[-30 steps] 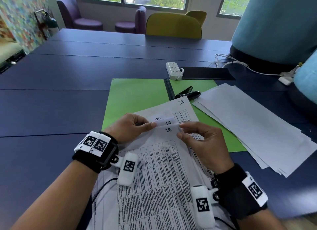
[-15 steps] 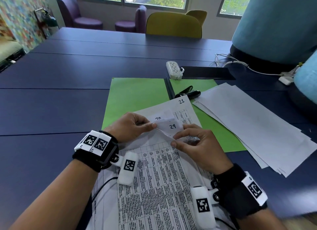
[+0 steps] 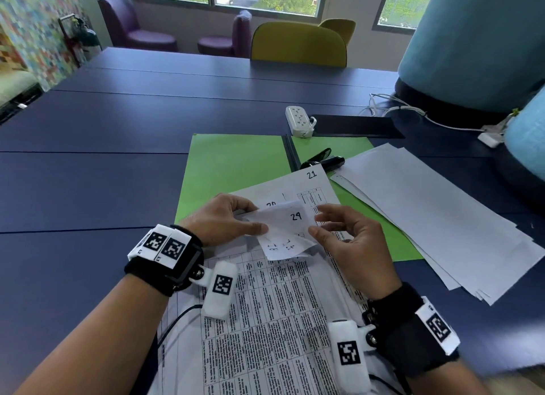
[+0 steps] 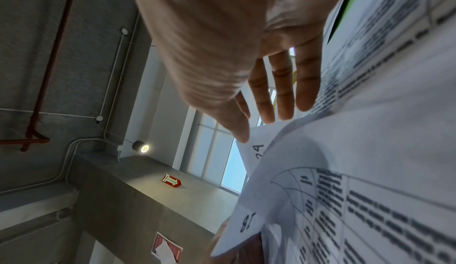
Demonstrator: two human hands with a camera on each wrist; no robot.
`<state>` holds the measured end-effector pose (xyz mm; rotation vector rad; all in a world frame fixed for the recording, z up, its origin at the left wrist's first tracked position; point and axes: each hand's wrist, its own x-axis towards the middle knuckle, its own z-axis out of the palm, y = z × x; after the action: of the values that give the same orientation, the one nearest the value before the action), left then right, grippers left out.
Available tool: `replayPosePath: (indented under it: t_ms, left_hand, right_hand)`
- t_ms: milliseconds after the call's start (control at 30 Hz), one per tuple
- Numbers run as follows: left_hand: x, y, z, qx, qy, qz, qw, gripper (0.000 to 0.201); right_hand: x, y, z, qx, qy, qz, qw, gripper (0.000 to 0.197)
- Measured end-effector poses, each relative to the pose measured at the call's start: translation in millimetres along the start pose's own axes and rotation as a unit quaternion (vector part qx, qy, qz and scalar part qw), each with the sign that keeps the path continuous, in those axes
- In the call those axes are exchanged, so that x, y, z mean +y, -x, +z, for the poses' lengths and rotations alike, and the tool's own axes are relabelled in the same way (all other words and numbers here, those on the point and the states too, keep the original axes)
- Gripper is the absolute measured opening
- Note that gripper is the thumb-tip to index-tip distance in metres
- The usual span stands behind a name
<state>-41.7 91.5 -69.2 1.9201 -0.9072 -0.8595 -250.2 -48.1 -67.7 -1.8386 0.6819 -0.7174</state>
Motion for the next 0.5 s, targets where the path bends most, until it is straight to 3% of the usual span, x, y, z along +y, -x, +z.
replayPosePath:
  t_ms: [67, 200, 367, 500]
  left_hand:
    - [-0.5, -0.1, -0.1, 0.0, -0.005, 0.002, 1.0, 0.021]
    - [-0.8, 0.5, 0.2, -0.002, -0.006, 0.011, 1.0, 0.024]
    - [-1.4, 1.6, 0.2, 0.006, -0.019, 0.007, 1.0, 0.042]
    - [-1.0, 1.0, 2.4, 0.009, 0.005, 0.0, 1.0, 0.029]
  right_hand:
    - [-0.6, -0.1, 0.1, -0.009, 0.003, -0.003, 1.0, 0.032]
    - [-0.9, 0.1, 3.6, -0.054, -0.006, -0.013, 0.998, 0.018]
    - [1.6, -0.2, 2.9, -0.119, 0.029, -0.043, 0.992, 0.016]
    - [1.7, 0.9, 2.6, -0.146, 0.051, -0.032, 0.987, 0.004]
